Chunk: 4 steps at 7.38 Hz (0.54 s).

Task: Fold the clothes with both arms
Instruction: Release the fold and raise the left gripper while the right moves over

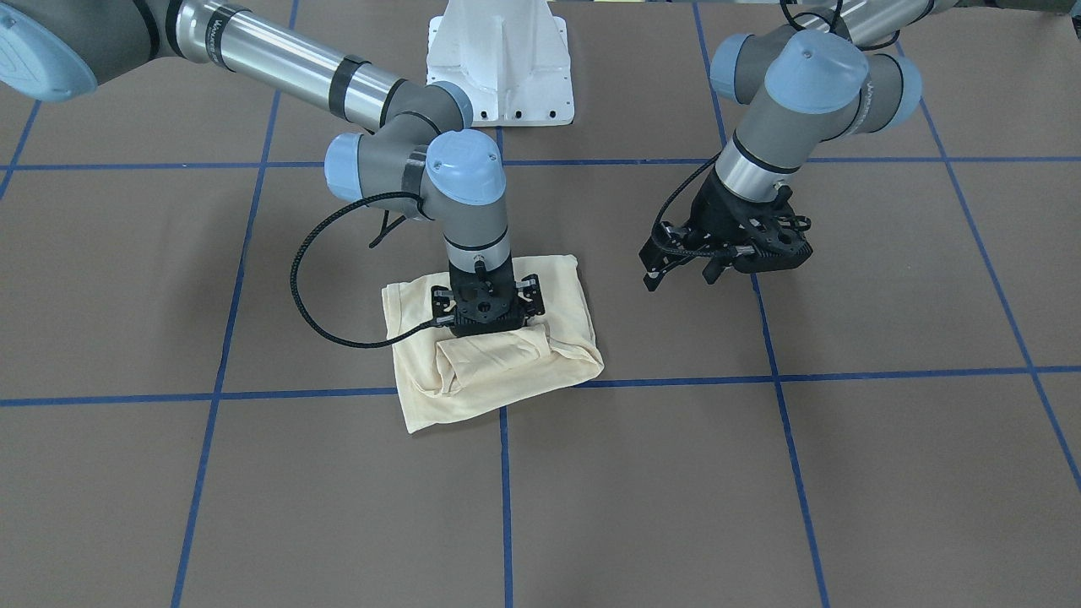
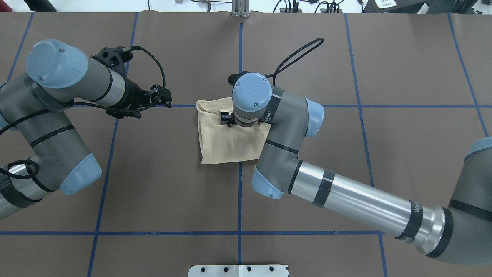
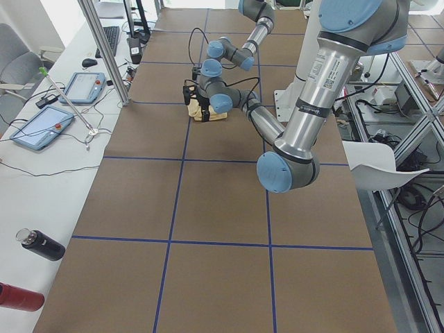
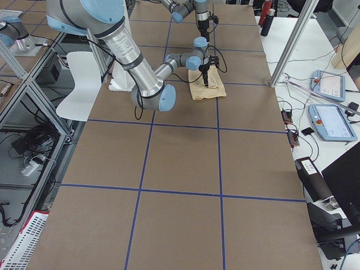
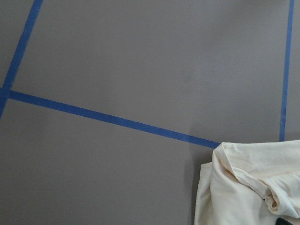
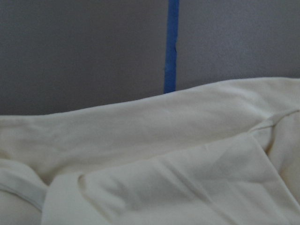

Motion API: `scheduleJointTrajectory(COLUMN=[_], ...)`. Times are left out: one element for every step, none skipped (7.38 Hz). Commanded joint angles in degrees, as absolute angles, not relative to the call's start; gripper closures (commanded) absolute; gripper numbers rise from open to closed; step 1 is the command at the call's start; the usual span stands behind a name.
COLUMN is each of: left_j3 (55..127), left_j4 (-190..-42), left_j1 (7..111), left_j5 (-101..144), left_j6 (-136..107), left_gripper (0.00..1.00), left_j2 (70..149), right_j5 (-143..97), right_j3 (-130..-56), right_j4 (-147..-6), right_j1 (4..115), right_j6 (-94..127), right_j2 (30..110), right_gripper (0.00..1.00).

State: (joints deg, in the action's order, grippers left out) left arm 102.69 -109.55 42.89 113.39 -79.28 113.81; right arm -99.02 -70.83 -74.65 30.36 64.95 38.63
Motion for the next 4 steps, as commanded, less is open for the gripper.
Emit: scheduleJointTrajectory(left_j3=[102.7,102.7,102.7,102.7], left_j4=[-109.6,-109.6,-109.6,-109.6], left_j1=[42.9,42.9,42.9,42.9], left_j5=[113.3,113.4,113.4,113.4], left_j6=[-79.3,-79.5,-79.5,-79.6], left_gripper=[0.01,0.01,0.01,0.01], left_j2=[113.4,113.4,113.4,113.4], right_j5=[-96.3,-95.5,-95.5,-95.3], right_j3=[-66.0,-62.0,-58.4,-58.1], right_j4=[-71.5,-66.1,-64.4,-64.3], right_j1=[31.2,32.0,33.6,34.8], right_j6=[64.4,64.4,64.3,63.4], right_j2=[36.0,35.3,32.8,31.6], right_gripper=[0.01,0.01,0.02,0.02])
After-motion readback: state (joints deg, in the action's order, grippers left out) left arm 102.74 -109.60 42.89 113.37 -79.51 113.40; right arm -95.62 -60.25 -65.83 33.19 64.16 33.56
